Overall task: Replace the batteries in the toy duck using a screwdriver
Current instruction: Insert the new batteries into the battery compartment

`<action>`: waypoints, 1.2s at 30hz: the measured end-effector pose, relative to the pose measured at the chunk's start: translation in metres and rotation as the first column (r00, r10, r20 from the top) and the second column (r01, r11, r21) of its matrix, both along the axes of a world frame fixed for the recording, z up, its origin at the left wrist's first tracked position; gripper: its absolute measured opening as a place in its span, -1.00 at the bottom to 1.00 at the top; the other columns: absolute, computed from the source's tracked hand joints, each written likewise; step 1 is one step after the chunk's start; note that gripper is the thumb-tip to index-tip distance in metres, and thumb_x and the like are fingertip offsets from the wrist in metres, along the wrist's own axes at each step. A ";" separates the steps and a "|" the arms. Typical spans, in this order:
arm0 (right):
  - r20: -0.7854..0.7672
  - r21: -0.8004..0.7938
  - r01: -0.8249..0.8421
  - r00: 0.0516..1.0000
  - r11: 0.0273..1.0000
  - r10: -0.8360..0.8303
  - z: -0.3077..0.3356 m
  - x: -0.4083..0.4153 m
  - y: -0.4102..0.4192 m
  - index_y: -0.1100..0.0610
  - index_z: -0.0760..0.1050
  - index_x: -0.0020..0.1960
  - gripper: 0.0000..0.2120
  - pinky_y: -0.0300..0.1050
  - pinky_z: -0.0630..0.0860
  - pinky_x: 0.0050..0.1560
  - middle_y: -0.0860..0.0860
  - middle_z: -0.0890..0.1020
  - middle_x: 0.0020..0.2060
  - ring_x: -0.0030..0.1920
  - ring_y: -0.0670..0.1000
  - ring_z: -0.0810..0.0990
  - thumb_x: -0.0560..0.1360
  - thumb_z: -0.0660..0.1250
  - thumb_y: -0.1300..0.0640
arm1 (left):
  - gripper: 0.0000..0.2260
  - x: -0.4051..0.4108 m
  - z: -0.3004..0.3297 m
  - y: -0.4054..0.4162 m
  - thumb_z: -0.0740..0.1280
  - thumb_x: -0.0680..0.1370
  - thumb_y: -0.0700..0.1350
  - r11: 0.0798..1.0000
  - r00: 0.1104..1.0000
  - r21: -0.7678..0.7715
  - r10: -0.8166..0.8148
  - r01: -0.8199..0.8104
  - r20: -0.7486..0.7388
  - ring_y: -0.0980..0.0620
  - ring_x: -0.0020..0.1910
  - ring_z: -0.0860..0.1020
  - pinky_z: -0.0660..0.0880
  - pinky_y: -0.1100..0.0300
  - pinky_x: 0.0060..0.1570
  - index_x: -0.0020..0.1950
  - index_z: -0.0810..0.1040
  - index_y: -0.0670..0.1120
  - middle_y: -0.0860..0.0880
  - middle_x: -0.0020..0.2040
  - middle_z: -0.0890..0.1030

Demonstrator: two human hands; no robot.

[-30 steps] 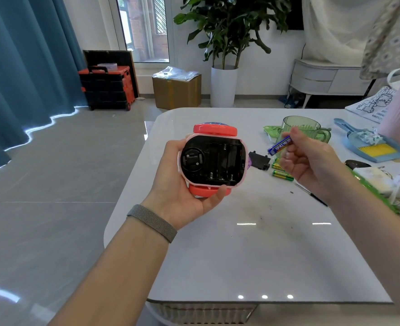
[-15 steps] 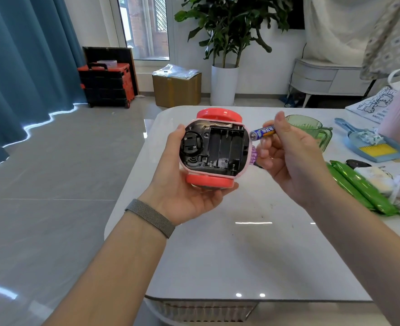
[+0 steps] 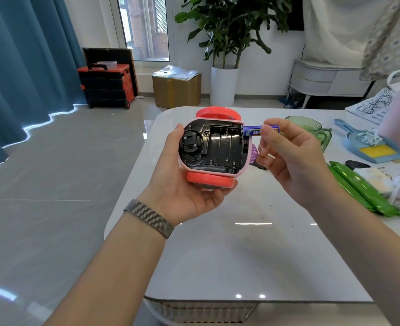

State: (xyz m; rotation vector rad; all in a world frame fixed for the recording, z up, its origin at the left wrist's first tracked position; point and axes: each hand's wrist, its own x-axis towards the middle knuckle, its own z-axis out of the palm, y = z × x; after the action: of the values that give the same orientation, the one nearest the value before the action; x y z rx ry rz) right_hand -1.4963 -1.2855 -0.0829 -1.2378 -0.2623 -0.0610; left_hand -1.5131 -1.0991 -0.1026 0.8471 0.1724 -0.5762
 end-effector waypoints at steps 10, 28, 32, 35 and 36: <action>0.213 -0.112 0.088 0.975 0.990 -0.063 0.004 -0.010 0.005 0.02 0.66 -0.12 -0.81 -0.22 0.47 -0.36 -0.05 0.60 -0.42 -0.45 -0.03 0.45 0.26 0.48 0.09 | -0.28 0.001 -0.002 0.001 0.15 0.40 0.48 1.000 1.000 -0.003 0.006 -0.006 0.012 -0.20 0.04 0.54 0.47 0.18 -0.23 0.29 0.59 -0.02 -0.20 0.27 0.58; 0.945 -0.324 0.812 0.303 0.485 0.124 -0.018 -0.003 0.012 0.13 0.69 0.01 -0.88 -0.01 0.46 -0.09 0.01 0.69 -0.05 -0.12 0.16 0.55 0.50 0.42 0.22 | -0.36 -0.005 0.002 -0.009 0.23 0.45 0.36 0.992 0.998 -0.116 0.046 -0.041 0.045 -0.19 0.11 0.52 0.34 0.05 0.32 0.30 0.58 -0.08 -0.20 0.06 0.63; 0.938 -0.345 0.808 0.316 0.478 0.143 -0.021 -0.001 0.013 0.11 0.68 0.03 -0.87 0.03 0.47 -0.08 0.00 0.68 0.00 -0.09 0.17 0.50 0.52 0.39 0.19 | -0.38 -0.006 0.002 -0.009 0.25 0.45 0.34 0.992 0.998 -0.120 0.046 -0.041 0.042 -0.18 0.14 0.52 0.36 0.03 0.33 0.31 0.57 -0.07 -0.19 0.10 0.63; 0.925 -0.381 0.792 0.327 0.476 0.195 -0.021 0.003 0.010 0.11 0.67 0.08 -0.85 0.10 0.47 -0.01 0.01 0.67 0.04 0.00 0.18 0.52 0.53 0.38 0.16 | -0.39 -0.005 0.001 -0.009 0.26 0.45 0.34 0.990 0.998 -0.132 0.045 -0.039 0.042 -0.17 0.13 0.51 0.33 0.03 0.35 0.30 0.57 -0.07 -0.18 0.05 0.63; 0.919 -0.393 0.790 0.327 0.471 0.219 -0.021 0.004 0.009 0.11 0.66 0.09 -0.84 0.11 0.47 0.02 0.01 0.67 0.05 0.03 0.17 0.53 0.54 0.37 0.15 | -0.39 -0.005 0.002 -0.009 0.26 0.45 0.33 0.990 0.998 -0.136 0.046 -0.040 0.043 -0.17 0.12 0.51 0.33 0.02 0.36 0.30 0.57 -0.07 -0.18 0.04 0.63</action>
State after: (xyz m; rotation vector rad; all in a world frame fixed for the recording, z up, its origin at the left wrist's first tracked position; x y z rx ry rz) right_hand -1.4927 -1.2763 -0.1038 -2.1688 -1.1381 -1.2503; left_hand -1.5184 -1.1080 -0.1011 0.7234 0.1079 -0.5214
